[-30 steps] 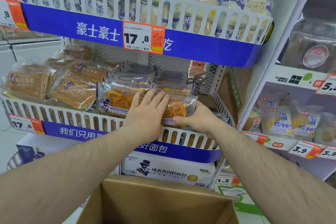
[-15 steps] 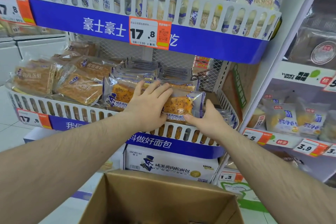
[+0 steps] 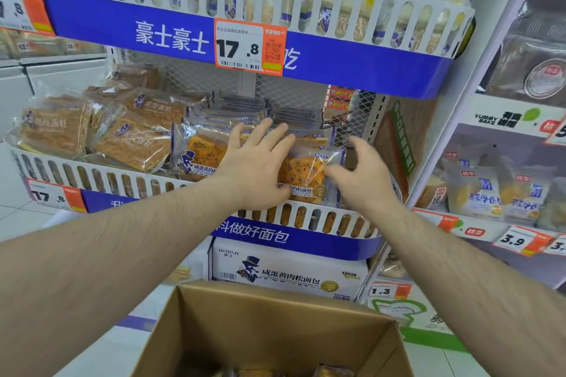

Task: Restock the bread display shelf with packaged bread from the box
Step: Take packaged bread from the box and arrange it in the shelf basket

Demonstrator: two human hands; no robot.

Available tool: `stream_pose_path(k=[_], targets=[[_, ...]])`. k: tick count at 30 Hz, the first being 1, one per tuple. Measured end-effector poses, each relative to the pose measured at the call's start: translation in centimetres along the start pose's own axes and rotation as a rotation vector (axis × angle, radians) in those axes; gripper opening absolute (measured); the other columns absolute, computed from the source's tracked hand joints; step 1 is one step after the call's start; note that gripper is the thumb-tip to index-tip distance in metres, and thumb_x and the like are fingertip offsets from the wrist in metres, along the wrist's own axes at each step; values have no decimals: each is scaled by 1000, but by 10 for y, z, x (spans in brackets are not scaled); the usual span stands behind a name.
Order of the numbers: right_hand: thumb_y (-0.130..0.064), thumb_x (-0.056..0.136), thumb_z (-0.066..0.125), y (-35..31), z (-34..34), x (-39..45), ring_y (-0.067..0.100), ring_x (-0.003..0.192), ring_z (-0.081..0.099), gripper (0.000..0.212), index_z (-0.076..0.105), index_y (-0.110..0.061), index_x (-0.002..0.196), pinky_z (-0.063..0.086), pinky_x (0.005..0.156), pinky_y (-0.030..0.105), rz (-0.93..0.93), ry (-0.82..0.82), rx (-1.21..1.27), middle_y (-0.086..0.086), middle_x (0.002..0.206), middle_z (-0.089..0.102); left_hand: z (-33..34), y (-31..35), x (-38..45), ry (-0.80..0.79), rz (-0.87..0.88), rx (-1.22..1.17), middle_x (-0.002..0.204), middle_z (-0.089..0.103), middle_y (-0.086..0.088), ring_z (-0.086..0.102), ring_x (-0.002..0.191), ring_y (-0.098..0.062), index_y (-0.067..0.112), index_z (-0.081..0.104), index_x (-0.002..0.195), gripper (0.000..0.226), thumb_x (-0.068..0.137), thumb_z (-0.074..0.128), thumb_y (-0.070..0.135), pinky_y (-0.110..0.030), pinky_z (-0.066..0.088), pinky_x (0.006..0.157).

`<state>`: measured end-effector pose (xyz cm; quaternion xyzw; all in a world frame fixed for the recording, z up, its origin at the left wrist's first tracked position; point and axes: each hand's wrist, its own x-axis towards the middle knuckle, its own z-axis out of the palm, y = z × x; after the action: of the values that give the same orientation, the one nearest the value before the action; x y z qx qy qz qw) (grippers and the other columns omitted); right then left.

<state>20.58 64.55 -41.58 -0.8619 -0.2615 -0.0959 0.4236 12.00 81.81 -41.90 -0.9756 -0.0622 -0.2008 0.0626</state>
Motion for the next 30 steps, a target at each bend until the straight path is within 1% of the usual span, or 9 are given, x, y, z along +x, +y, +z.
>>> stream_pose_path(k=[2, 6, 9, 14, 18, 22, 25, 28, 30], targets=[[-37, 93, 60, -11, -6, 27, 23, 135, 44, 59, 44, -17, 146, 36, 113, 45, -73, 32, -147, 4, 148, 49, -2, -1, 11, -22, 9, 22, 167, 4, 0, -3, 153, -22, 25, 8, 157, 95, 85, 48, 70, -56, -7, 119], [-53, 98, 38, -32, 0, 73, 27, 130, 46, 48, 50, -29, 138, 32, 110, 48, -97, -207, -446, 2, 142, 53, -6, -2, 39, -143, -29, 103, 166, 10, -3, 3, 153, -24, 23, 12, 157, 108, 75, 39, 88, -61, -6, 119], [-55, 104, 24, -33, 9, 81, 26, 133, 47, 58, 52, -20, 141, 33, 112, 41, -17, -450, -452, 8, 147, 51, -7, -3, 49, -246, -17, 173, 160, 31, -2, 19, 150, -25, 25, 28, 153, 107, 71, 35, 93, -64, -7, 116], [-59, 102, 24, -30, 6, 77, 23, 118, 55, 63, 58, -17, 134, 40, 100, 37, 40, -434, -344, 9, 136, 60, -12, -3, 51, -298, -12, 185, 154, 41, -4, 26, 147, -27, 24, 33, 150, 106, 70, 36, 93, -65, -6, 115], [-50, 103, 35, -29, -2, 60, 23, 114, 57, 49, 65, -18, 124, 36, 83, 29, -38, -125, -171, 4, 116, 65, -19, 5, 39, -151, -9, 95, 156, 38, -1, 22, 148, -24, 23, 35, 149, 97, 75, 38, 86, -63, -3, 117], [-25, 95, 51, -5, 9, -6, 18, 78, 56, 21, 65, -13, 84, 39, 68, 31, -310, 328, 38, -1, 78, 60, -12, 32, -27, 109, 48, -168, 137, 56, 4, 45, 131, -19, 24, 48, 135, 60, 86, 49, 59, -48, 21, 115], [-20, 89, 50, 25, 35, -76, 16, 66, 49, 26, 60, -5, 71, 37, 62, 29, -424, 289, 114, 0, 67, 53, 14, 54, -94, -114, 68, -300, 124, 59, 10, 51, 120, -15, 29, 51, 128, 49, 84, 54, 49, -43, 29, 107], [-24, 87, 48, 60, 69, -138, 4, 66, 43, 26, 61, -10, 69, 34, 61, 13, -402, 47, 56, -7, 68, 52, 43, 64, -140, -422, 101, -351, 130, 57, 10, 50, 124, -13, 29, 46, 133, 52, 84, 58, 44, -43, 28, 111], [-29, 86, 48, 86, 93, -165, 5, 67, 46, 26, 65, -15, 71, 36, 61, 18, -285, -155, -40, -10, 67, 54, 62, 63, -156, -600, 84, -346, 133, 57, 7, 51, 125, -17, 28, 45, 136, 54, 85, 57, 42, -42, 32, 110]])
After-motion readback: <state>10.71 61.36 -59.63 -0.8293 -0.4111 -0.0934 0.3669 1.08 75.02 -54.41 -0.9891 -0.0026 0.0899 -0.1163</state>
